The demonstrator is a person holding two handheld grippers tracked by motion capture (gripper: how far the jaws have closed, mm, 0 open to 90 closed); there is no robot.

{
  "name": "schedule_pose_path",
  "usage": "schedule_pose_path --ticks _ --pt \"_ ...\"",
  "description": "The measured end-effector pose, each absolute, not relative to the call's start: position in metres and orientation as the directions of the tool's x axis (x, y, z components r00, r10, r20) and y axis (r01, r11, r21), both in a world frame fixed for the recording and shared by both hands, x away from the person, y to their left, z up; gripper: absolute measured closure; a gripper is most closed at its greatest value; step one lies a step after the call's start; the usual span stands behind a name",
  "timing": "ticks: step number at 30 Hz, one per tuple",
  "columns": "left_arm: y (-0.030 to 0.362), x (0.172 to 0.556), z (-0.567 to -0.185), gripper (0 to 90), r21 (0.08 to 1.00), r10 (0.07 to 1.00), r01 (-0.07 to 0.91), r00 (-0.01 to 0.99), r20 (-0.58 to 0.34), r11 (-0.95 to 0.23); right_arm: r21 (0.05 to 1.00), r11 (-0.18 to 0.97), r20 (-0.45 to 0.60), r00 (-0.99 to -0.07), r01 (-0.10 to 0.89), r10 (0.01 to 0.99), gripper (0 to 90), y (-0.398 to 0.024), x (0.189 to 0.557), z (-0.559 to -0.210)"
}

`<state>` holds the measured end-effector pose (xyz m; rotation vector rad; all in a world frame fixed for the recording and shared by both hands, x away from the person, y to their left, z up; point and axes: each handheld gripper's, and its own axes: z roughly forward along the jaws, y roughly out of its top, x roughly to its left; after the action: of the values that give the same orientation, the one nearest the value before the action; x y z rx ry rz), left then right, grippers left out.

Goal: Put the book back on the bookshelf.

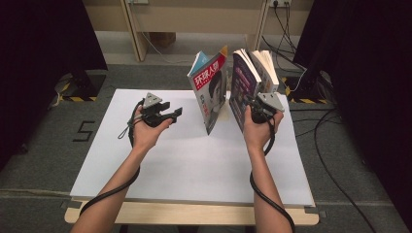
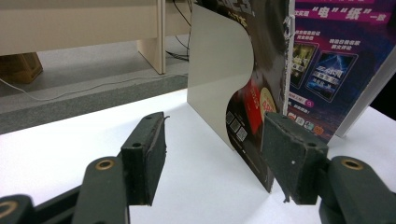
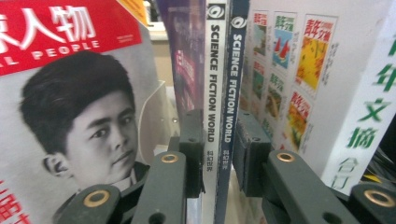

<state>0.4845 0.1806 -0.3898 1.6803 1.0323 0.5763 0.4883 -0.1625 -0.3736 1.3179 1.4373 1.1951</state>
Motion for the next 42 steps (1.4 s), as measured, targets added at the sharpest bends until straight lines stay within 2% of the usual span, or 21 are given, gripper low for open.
schedule_pose_path --ticks 8,12,14,15,22,28,36,42 --pt "0.175 0.483 -0.387 39.4 0.933 0.844 0.346 0.526 -0.105 -0.1 0.976 -0.008 0.032 -0.11 0.216 0.993 62.3 -0.163 0.486 -0.373" --pt "0.176 0.484 -0.387 39.4 0.932 0.845 0.348 0.525 -0.106 -0.099 0.977 0.001 0.023 -0.112 0.212 0.993 59.0 -0.162 0.485 -0.374" --pt "0.176 0.484 -0.388 39.4 0.932 0.845 0.348 0.525 -0.105 -0.1 0.978 -0.002 0.026 -0.111 0.209 0.993 59.3 -0.162 0.485 -0.374" --pt "0.176 0.484 -0.388 39.4 0.931 0.845 0.35 0.524 -0.106 -0.1 0.978 0.01 0.018 -0.13 0.21 0.991 63.9 -0.161 0.487 -0.372" --pt "0.176 0.484 -0.389 39.4 0.93 0.845 0.352 0.524 -0.106 -0.102 0.98 0.041 -0.014 -0.138 0.197 0.99 64.2 -0.152 0.498 -0.352" --pt "0.179 0.483 -0.388 39.4 0.931 0.846 0.35 0.523 -0.105 -0.101 0.981 0.03 -0.005 -0.13 0.193 0.992 70.3 -0.149 0.504 -0.34" --pt "0.181 0.483 -0.387 39.5 0.931 0.849 0.351 0.518 -0.103 -0.101 0.98 0.044 -0.018 -0.134 0.192 0.991 70.6 -0.149 0.511 -0.334" --pt "0.181 0.484 -0.386 39.5 0.93 0.848 0.352 0.521 -0.1 -0.106 0.971 0.062 -0.028 -0.149 0.229 0.988 69.9 -0.149 0.519 -0.328"
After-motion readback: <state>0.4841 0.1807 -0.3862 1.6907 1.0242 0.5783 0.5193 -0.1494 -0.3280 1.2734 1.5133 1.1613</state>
